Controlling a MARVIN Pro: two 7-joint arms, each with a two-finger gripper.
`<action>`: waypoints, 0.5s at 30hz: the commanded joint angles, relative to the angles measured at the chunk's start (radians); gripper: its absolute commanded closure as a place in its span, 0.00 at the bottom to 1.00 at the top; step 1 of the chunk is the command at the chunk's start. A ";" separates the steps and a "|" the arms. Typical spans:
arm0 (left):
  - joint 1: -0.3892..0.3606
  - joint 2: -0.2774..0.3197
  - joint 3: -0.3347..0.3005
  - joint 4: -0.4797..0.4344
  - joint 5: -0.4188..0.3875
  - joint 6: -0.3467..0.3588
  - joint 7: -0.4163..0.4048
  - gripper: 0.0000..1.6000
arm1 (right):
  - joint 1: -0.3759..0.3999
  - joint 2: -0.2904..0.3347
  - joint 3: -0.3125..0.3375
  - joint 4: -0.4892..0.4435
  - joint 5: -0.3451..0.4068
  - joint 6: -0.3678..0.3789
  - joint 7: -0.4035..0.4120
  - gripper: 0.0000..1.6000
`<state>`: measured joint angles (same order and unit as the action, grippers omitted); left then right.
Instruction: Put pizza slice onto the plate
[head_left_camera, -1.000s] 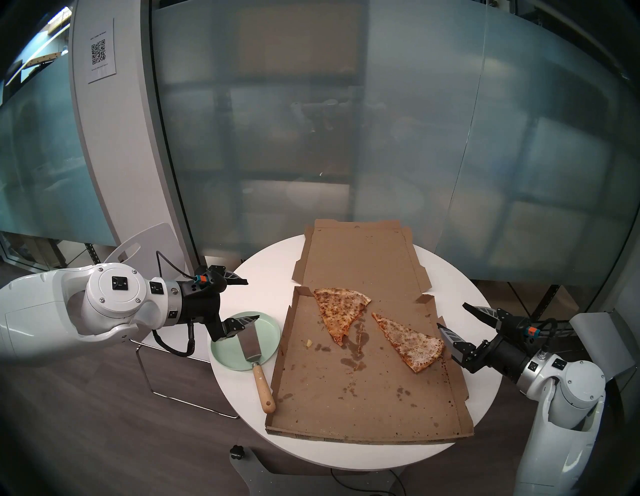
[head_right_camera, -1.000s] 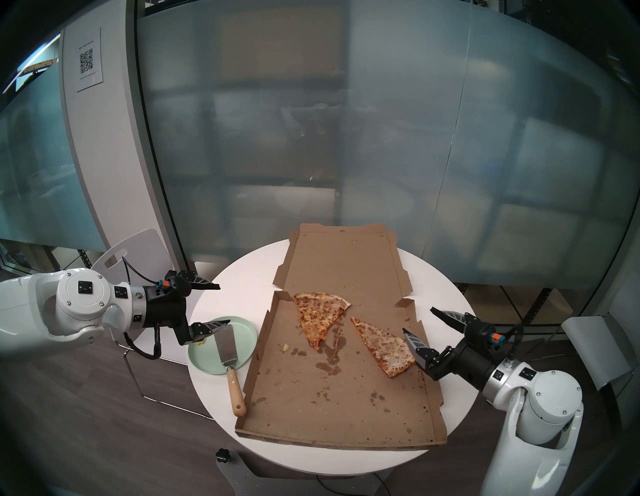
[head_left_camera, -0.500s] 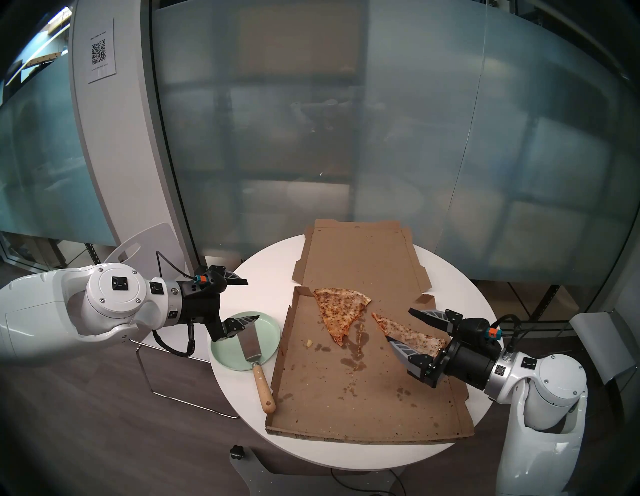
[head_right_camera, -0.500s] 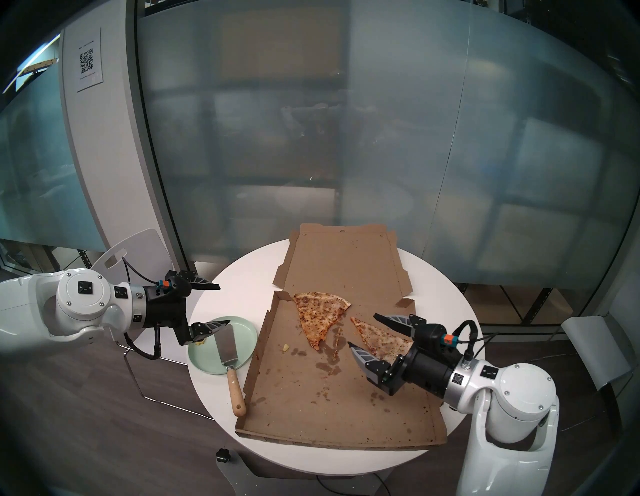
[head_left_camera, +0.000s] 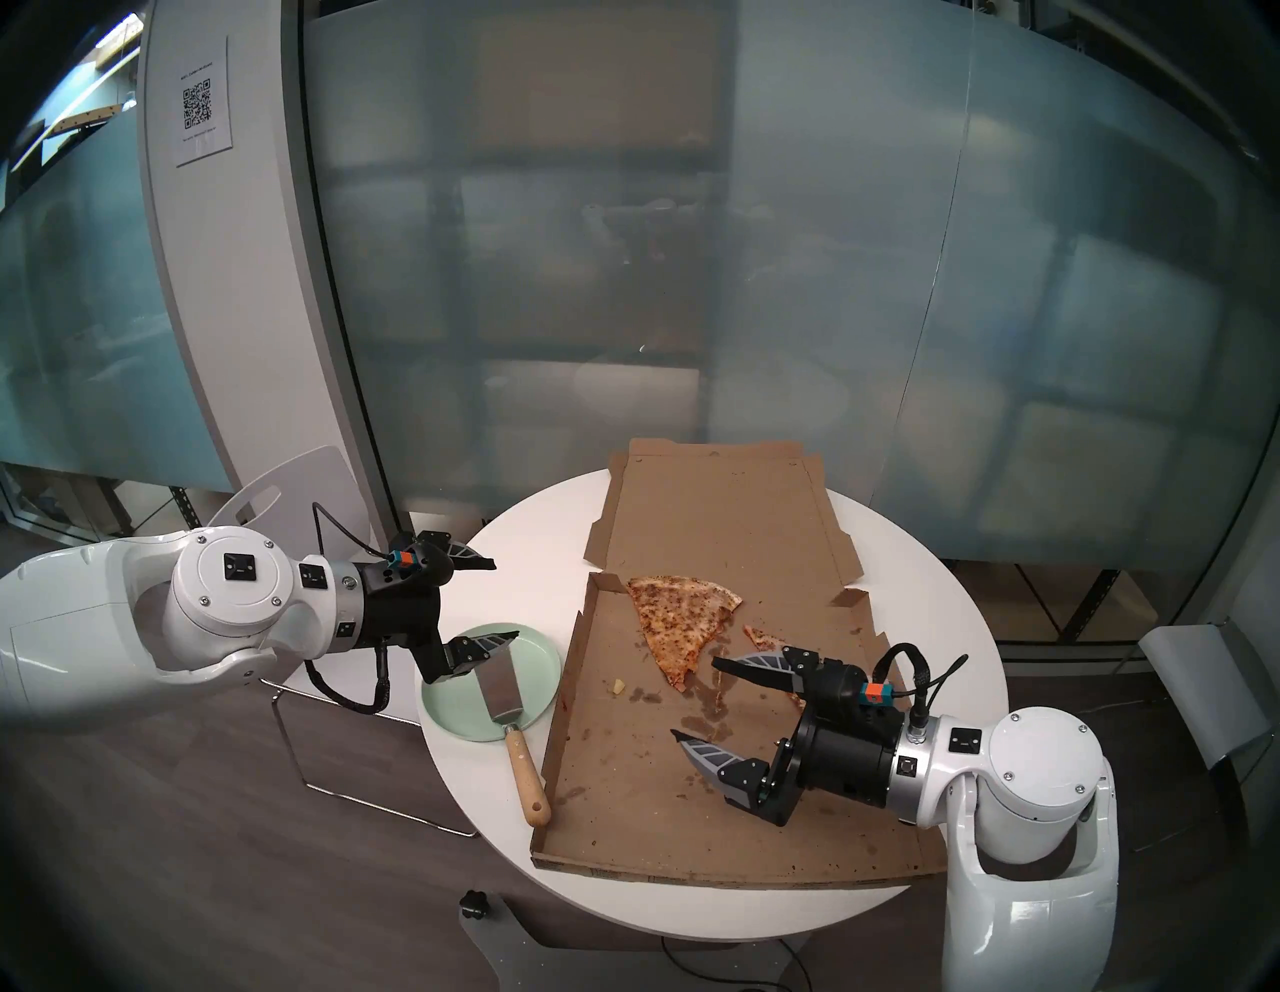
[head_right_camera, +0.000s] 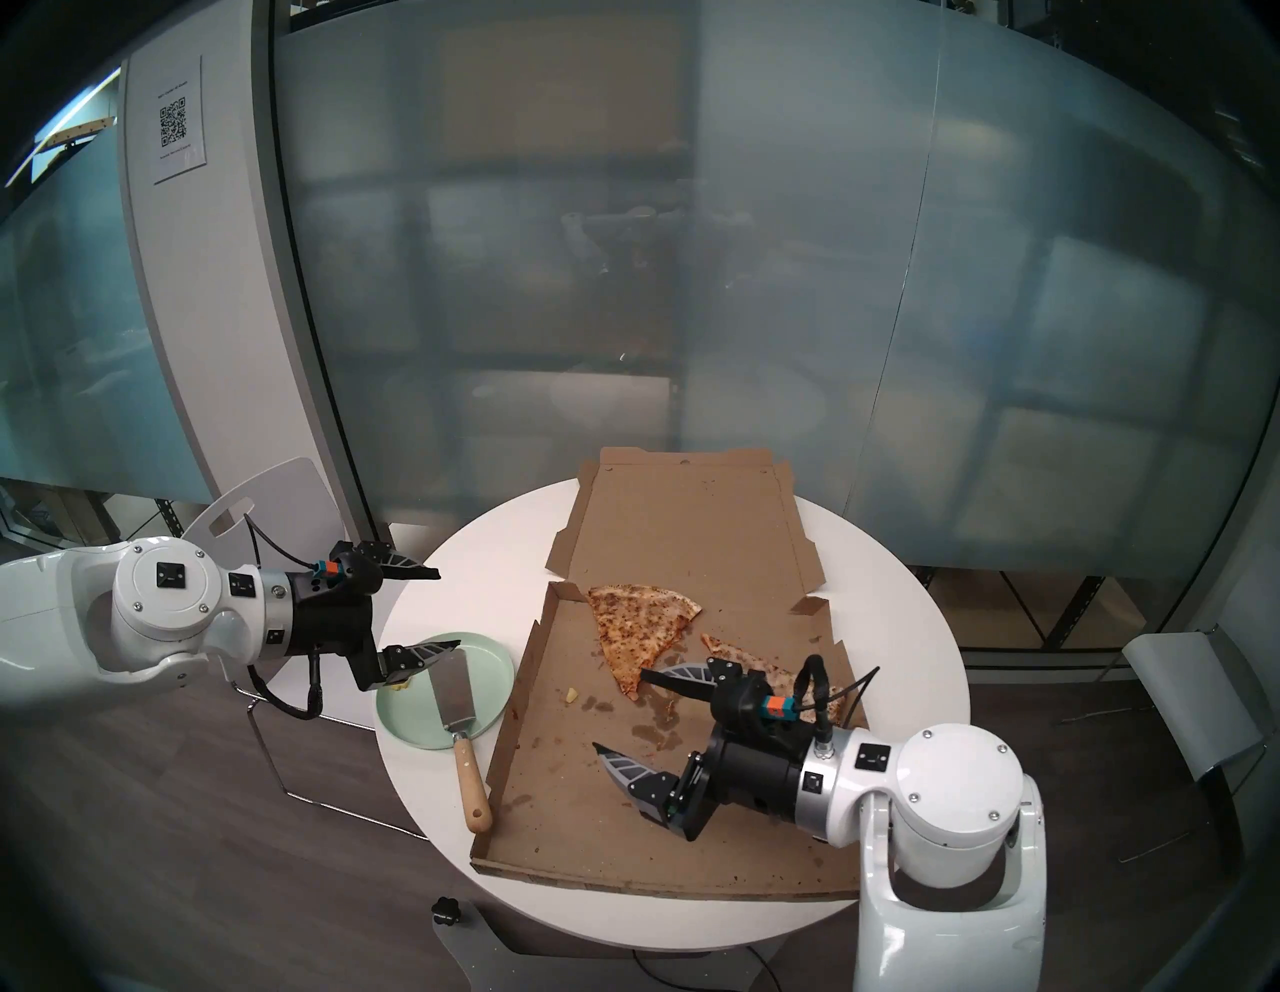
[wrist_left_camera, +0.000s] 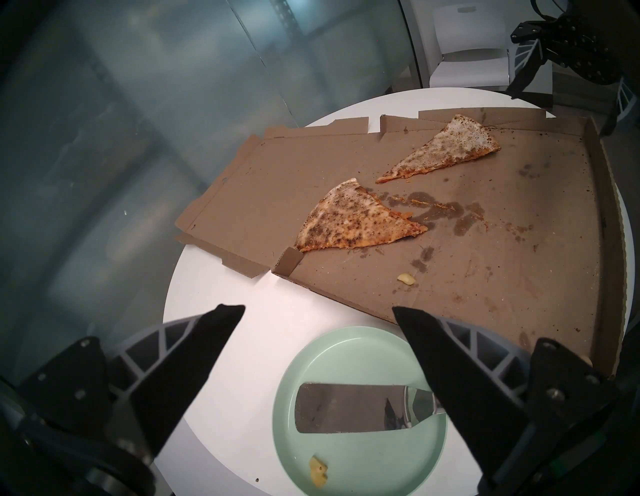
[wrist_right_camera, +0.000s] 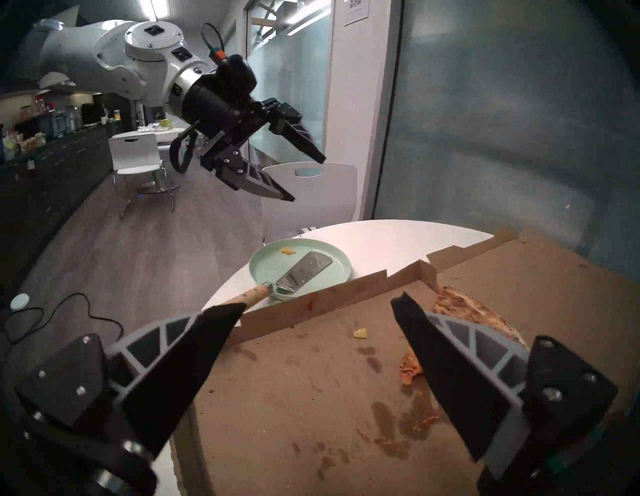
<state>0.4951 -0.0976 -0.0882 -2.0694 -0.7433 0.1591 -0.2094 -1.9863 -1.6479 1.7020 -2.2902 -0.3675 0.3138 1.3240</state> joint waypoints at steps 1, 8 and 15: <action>-0.013 -0.002 -0.013 0.001 0.000 -0.001 -0.001 0.00 | -0.017 0.026 -0.125 -0.025 -0.015 0.023 -0.005 0.00; -0.013 -0.002 -0.013 0.001 0.000 0.000 -0.001 0.00 | -0.023 0.070 -0.223 -0.017 -0.048 0.059 -0.025 0.00; -0.014 -0.002 -0.013 0.001 0.000 0.000 -0.002 0.00 | 0.005 0.124 -0.318 0.027 -0.051 0.094 -0.107 0.00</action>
<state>0.4948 -0.0976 -0.0878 -2.0694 -0.7434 0.1591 -0.2092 -2.0129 -1.5716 1.4680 -2.2832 -0.4330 0.3788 1.2794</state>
